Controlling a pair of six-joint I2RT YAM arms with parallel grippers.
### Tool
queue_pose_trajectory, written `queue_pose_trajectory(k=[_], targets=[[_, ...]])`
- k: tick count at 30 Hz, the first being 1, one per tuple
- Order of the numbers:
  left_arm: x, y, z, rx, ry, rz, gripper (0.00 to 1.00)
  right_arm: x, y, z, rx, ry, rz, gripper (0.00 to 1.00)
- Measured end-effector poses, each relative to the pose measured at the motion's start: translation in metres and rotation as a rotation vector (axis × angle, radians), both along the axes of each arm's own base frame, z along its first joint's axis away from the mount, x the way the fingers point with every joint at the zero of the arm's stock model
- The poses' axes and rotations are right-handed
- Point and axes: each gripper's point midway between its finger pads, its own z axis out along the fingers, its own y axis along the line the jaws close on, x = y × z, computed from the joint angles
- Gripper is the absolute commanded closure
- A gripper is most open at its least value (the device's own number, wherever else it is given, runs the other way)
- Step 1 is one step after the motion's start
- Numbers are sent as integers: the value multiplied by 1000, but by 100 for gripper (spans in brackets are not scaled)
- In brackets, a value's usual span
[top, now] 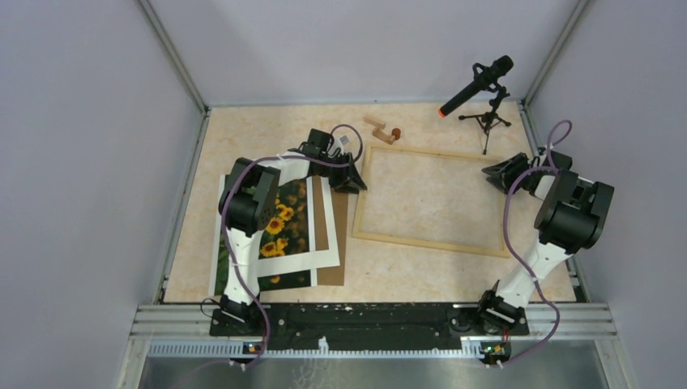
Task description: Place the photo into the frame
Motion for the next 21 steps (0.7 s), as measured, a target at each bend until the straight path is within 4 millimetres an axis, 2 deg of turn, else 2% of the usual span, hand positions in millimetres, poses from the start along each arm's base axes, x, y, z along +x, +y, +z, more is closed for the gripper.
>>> queue_pose_trajectory(k=[2, 8, 13, 21], targets=[[-1, -1, 0, -3, 6, -1, 56, 2, -3, 3, 4, 30, -10, 62], [-4, -3, 1, -14, 16, -10, 56, 0, -2, 1, 43, 101, -31, 85], [-4, -3, 1, -13, 16, -10, 56, 2, -1, -1, 95, 127, -39, 98], [-4, -3, 1, -13, 16, -10, 54, 7, 7, 15, 187, 98, -23, 100]])
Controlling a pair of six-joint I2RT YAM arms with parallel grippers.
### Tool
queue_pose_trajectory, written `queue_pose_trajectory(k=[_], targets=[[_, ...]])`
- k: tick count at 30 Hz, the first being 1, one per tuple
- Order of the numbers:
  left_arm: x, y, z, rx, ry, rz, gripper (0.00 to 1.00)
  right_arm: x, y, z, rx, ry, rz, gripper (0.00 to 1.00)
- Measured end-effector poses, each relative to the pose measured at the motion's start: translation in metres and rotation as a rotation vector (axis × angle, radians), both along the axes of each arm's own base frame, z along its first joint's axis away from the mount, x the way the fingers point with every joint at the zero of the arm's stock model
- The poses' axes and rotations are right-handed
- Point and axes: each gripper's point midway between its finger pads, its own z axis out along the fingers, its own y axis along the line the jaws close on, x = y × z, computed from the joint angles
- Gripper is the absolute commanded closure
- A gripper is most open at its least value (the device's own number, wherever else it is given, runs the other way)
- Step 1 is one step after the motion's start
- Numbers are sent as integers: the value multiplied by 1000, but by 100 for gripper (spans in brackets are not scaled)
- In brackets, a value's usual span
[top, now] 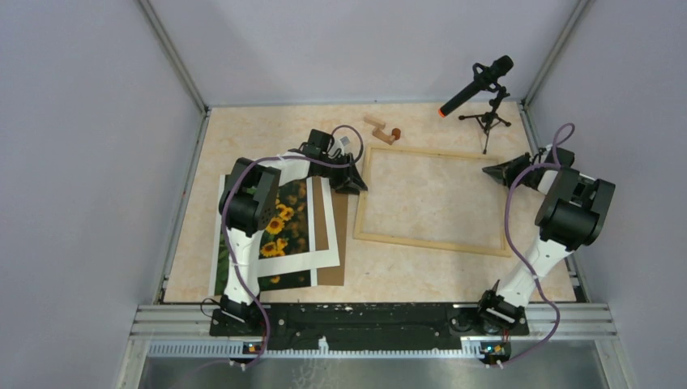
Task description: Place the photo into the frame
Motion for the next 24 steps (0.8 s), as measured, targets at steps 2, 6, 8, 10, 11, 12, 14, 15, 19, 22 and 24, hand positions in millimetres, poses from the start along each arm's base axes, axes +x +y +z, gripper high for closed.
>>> queue_pose_trajectory(k=[2, 6, 8, 10, 11, 12, 14, 15, 19, 22, 24], targets=[[0, 0, 0, -1, 0, 0, 52, 1, 1, 4, 22, -7, -2, 100], [0, 0, 1, -6, 1, -3, 49, 2, 4, 16, 48, -22, -2, 100], [-1, -1, 1, -13, 1, -4, 47, 2, 5, 27, 51, -41, 2, 100], [-1, -1, 2, -27, 3, -7, 46, 2, 8, 42, 48, -69, 8, 100], [-2, -2, 2, -32, 5, -7, 45, 2, 9, 49, 46, -83, 12, 100], [-2, -2, 2, -39, 8, -8, 44, 2, 10, 58, 44, -99, 15, 100], [-4, -4, 3, -57, 15, -11, 44, 1, 13, 73, 40, -129, 22, 100], [-6, -5, 3, -67, 19, -13, 44, 0, 14, 79, 37, -143, 26, 100], [-12, -8, 3, -111, 45, -15, 42, -5, 18, 99, 37, -178, 34, 100], [-17, -9, 3, -134, 70, -15, 41, -9, 21, 106, 40, -182, 31, 100], [-21, -9, 4, -146, 85, -13, 39, -12, 24, 114, 36, -187, 33, 100]])
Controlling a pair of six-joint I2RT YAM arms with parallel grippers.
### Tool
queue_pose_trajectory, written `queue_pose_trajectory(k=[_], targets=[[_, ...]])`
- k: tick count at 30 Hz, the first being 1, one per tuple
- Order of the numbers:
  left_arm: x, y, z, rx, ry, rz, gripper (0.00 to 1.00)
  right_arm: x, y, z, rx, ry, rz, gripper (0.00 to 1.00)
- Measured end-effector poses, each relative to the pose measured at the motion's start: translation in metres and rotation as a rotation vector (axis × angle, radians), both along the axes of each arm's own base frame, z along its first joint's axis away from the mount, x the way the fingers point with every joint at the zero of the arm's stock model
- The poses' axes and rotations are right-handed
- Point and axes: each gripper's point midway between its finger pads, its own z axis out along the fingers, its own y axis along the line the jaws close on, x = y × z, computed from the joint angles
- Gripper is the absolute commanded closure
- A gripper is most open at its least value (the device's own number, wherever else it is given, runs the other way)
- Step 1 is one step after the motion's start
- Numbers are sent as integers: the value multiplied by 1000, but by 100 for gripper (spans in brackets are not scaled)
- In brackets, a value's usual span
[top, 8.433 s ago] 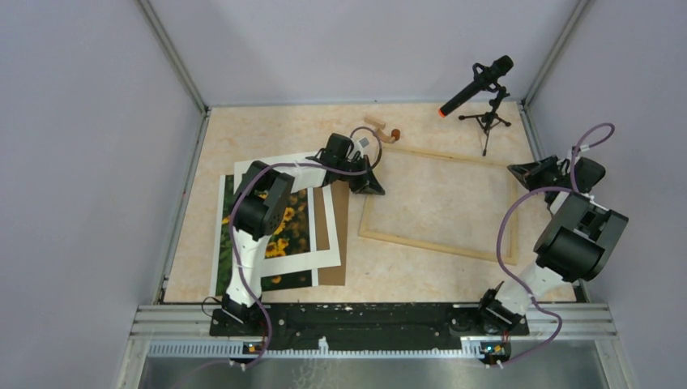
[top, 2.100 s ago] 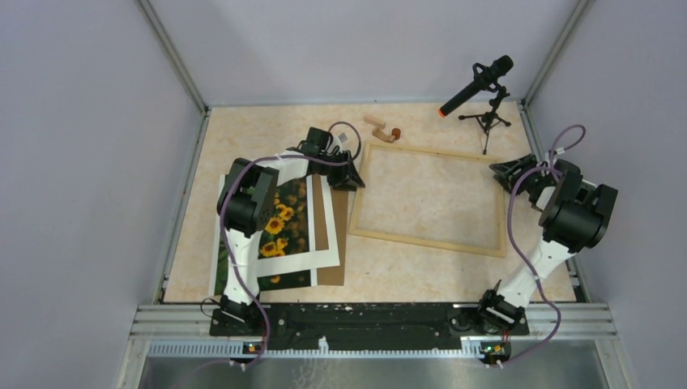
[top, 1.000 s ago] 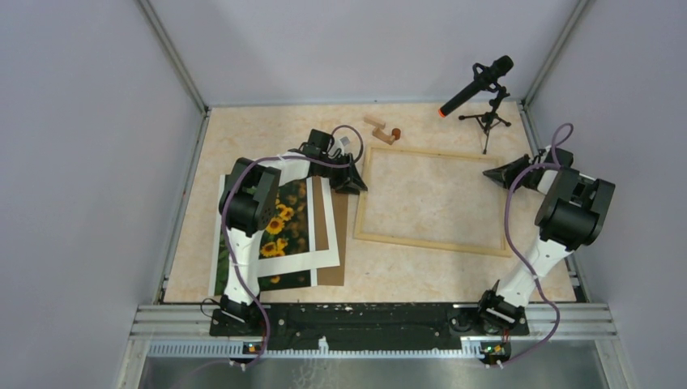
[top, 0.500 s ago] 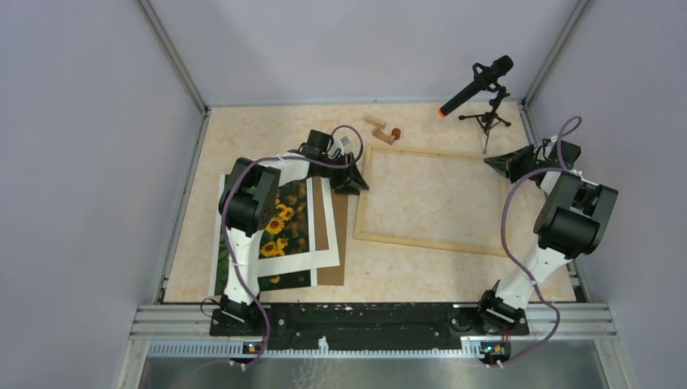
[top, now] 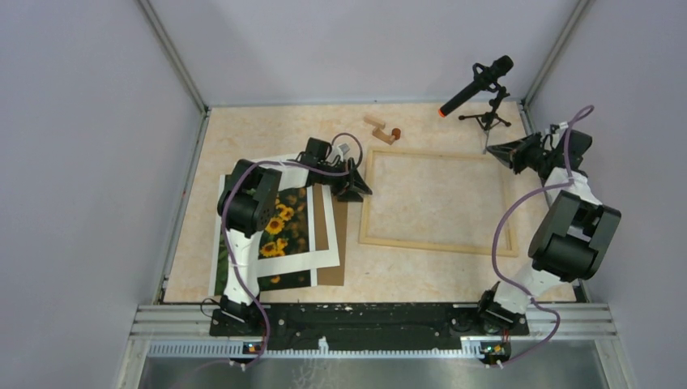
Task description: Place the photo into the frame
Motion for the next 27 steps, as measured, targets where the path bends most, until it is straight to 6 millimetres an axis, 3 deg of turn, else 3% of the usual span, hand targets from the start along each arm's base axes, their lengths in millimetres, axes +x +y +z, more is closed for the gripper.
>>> queue_pose_trajectory(k=[4, 7, 9, 10, 13, 15, 20, 23, 27], targets=[[-8, 0, 2, -5, 14, 7, 38, -5, 13, 23, -19, -15, 17, 100], [-16, 3, 1, 2, 31, 14, 37, -2, 34, 52, -49, -55, 61, 100], [-18, 3, 2, 3, 36, 17, 37, 2, 50, 75, -71, -89, 95, 100], [-19, 4, 2, 3, 46, 23, 36, 4, 68, 109, -102, -156, 127, 100], [-18, 6, 3, -1, 47, 32, 35, 2, 87, 134, -117, -178, 153, 100], [-17, 11, 5, -1, 49, 47, 34, 5, 103, 161, -139, -224, 171, 100], [5, 44, 22, -8, 17, 147, 32, -5, 166, 227, -125, -374, 277, 100], [28, 72, 48, -14, -58, 228, 30, -13, 190, 245, -84, -404, 321, 100], [49, 103, 83, -17, -168, 312, 28, -15, 200, 255, -27, -400, 321, 100]])
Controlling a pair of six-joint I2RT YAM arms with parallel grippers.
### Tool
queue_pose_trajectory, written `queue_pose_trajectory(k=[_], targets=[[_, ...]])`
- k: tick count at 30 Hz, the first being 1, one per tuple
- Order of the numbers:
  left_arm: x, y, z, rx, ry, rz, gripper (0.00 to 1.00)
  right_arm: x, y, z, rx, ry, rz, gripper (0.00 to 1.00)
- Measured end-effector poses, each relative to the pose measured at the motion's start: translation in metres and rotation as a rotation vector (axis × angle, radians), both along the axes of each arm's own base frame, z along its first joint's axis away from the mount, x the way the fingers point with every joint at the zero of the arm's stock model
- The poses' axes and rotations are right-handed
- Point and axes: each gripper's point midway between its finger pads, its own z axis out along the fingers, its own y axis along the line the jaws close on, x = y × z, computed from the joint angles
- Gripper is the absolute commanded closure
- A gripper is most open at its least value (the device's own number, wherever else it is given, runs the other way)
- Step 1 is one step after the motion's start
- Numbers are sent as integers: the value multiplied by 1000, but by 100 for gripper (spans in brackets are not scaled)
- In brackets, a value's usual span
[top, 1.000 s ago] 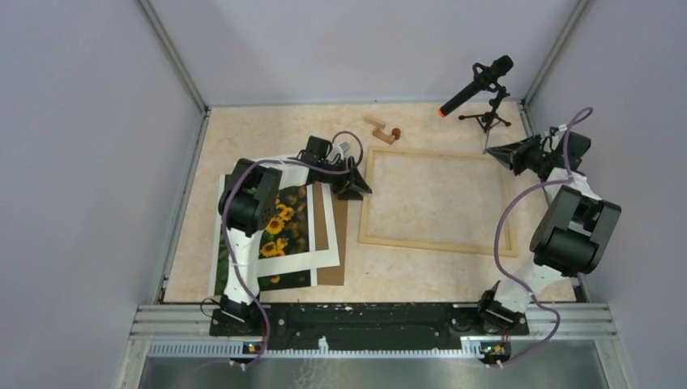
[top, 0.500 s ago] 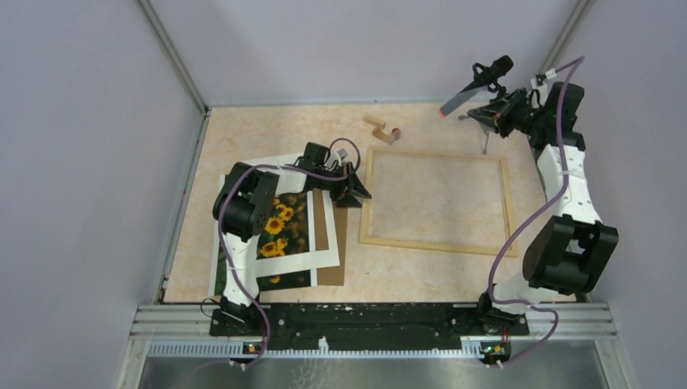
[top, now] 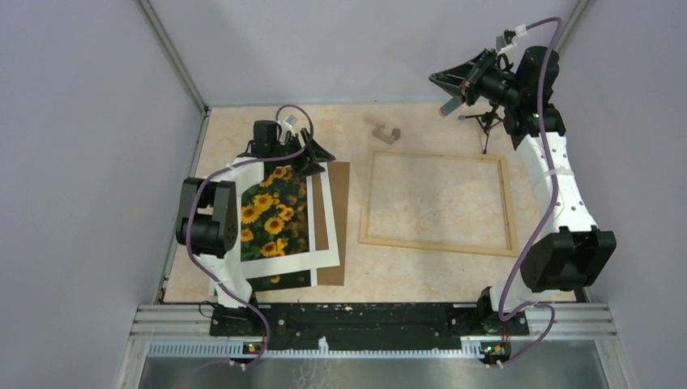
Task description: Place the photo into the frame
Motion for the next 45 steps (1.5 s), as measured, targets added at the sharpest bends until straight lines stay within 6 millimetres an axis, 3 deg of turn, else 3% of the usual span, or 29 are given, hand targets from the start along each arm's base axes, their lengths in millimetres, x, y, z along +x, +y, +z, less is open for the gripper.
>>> queue_pose_trajectory(k=[2, 6, 9, 12, 15, 17, 18, 20, 23, 29, 32, 37, 45], targets=[[4, 7, 11, -3, -31, 19, 28, 1, 3, 7, 31, -4, -4, 100], [5, 7, 14, -19, -38, 18, 28, 2, 8, 14, 69, -16, -3, 100], [3, 6, 14, -29, -24, 18, 28, 8, 7, 1, 77, 3, -17, 100], [3, 6, 14, -30, -25, 19, 27, 17, -1, -36, 75, 70, -50, 100], [4, 7, 14, -30, -24, 21, 22, 25, -25, -95, 75, 182, -114, 100], [4, 7, 12, -32, -20, 19, 14, 27, -52, -136, 76, 271, -181, 100], [4, 7, 10, -32, -14, 17, 4, 27, -66, -151, 76, 304, -216, 100], [2, 4, 5, -36, -2, 4, 1, 28, -93, -174, 69, 341, -273, 100], [-2, -4, -10, -38, 39, -20, 4, 32, -120, -194, 39, 353, -298, 100], [-22, -36, -41, -29, 114, -107, 11, 35, -127, -233, -104, 377, -182, 100], [-28, -49, -46, -17, 122, -150, 14, 26, -132, -248, -143, 390, -145, 100], [-30, -66, -46, 17, 91, -200, 15, 17, -160, -275, -182, 418, -163, 100], [-29, -75, -58, 79, 84, -216, 12, 11, -181, -310, -216, 458, -166, 100]])
